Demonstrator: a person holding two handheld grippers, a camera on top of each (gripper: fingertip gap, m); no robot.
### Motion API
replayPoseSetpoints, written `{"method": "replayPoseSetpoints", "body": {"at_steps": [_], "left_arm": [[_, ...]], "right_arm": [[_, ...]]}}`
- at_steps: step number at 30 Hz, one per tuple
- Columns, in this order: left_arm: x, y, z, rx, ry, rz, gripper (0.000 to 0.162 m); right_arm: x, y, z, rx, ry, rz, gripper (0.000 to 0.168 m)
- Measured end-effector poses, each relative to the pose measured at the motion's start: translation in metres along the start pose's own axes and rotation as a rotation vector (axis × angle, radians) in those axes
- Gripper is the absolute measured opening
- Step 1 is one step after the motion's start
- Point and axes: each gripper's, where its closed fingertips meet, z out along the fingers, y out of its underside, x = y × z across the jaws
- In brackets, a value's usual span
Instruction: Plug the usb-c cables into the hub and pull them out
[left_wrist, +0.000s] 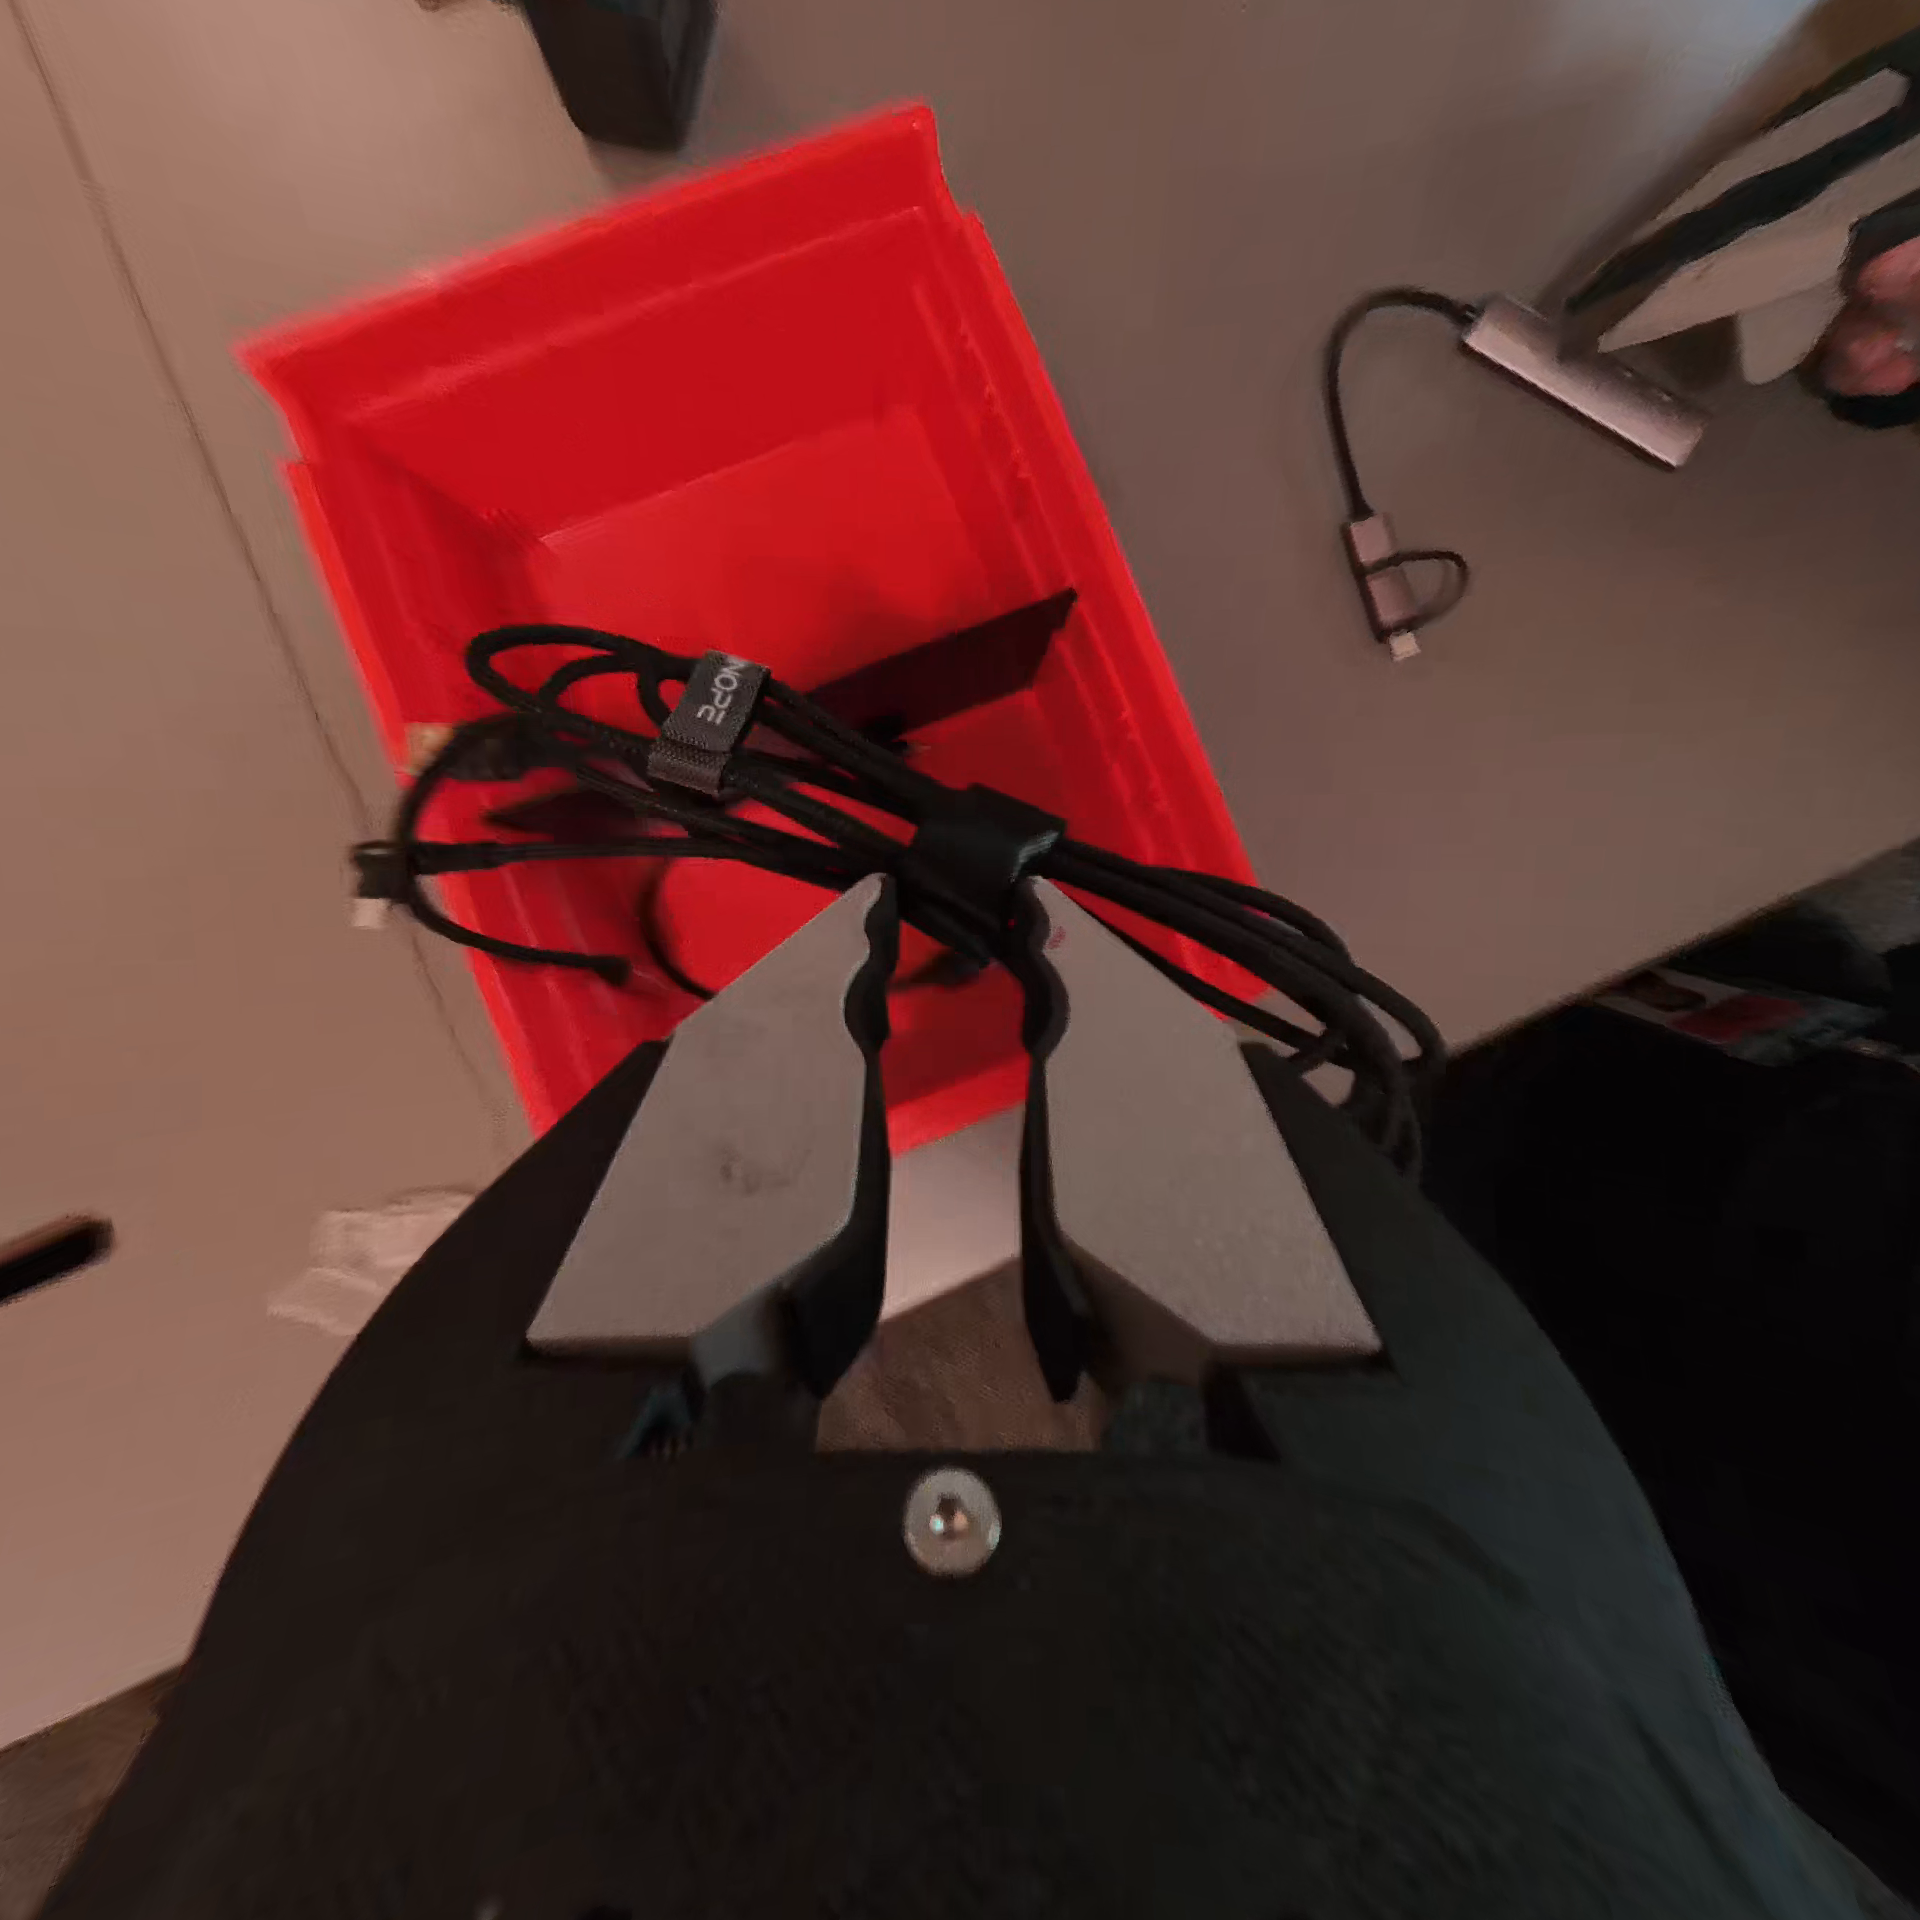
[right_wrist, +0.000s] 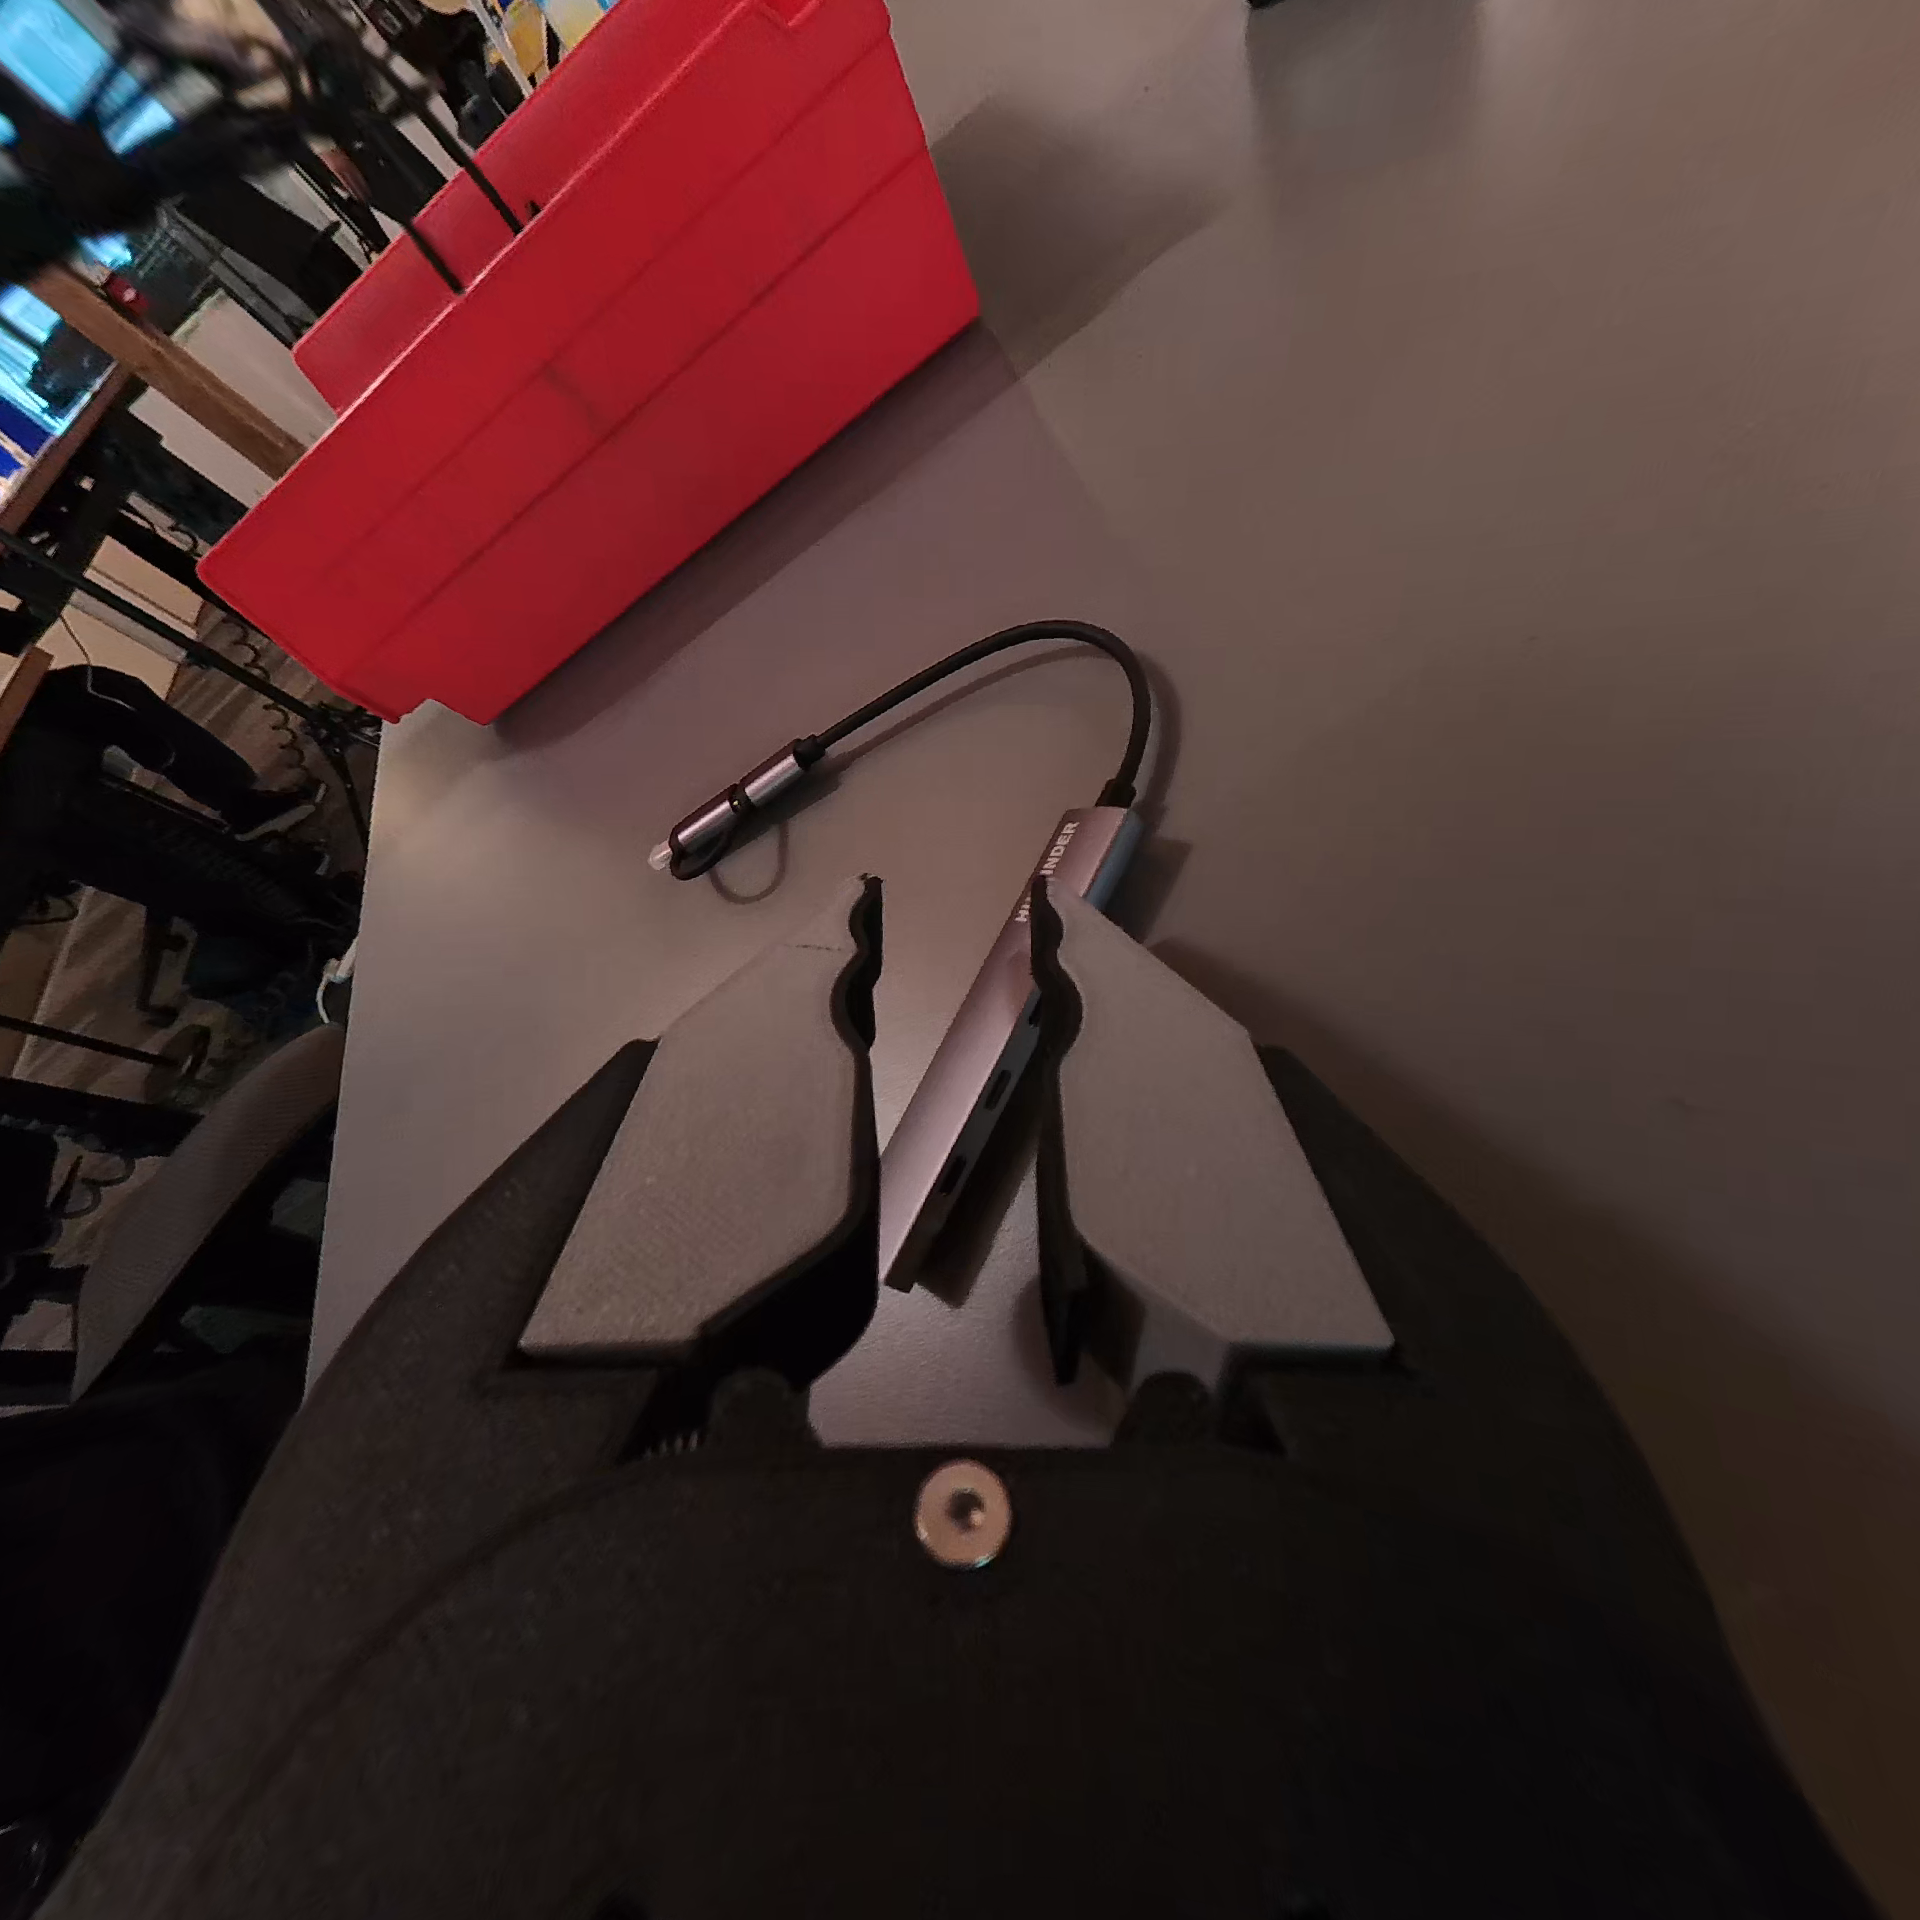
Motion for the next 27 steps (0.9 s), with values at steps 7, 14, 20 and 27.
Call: {"method": "replayPoseSetpoints", "body": {"at_steps": [7,14,20,27], "left_arm": [[0.052,0.061,0.029,-0.323,0.429,-0.103,0.02],[0.067,0.012,0.004,-0.119,0.651,-0.16,0.02],[0.044,-0.028,-0.006,0.113,0.589,-0.199,0.02],[0.07,-0.026,-0.024,0.101,0.723,-0.123,0.02]], "right_arm": [[-0.003,0.002,0.001,-0.013,-0.005,-0.007,0.025],[-0.003,0.003,0.002,-0.018,-0.007,-0.006,0.025],[-0.004,0.004,0.002,-0.021,-0.006,-0.009,0.025],[-0.004,0.004,0.002,-0.018,-0.012,-0.002,0.025]]}}
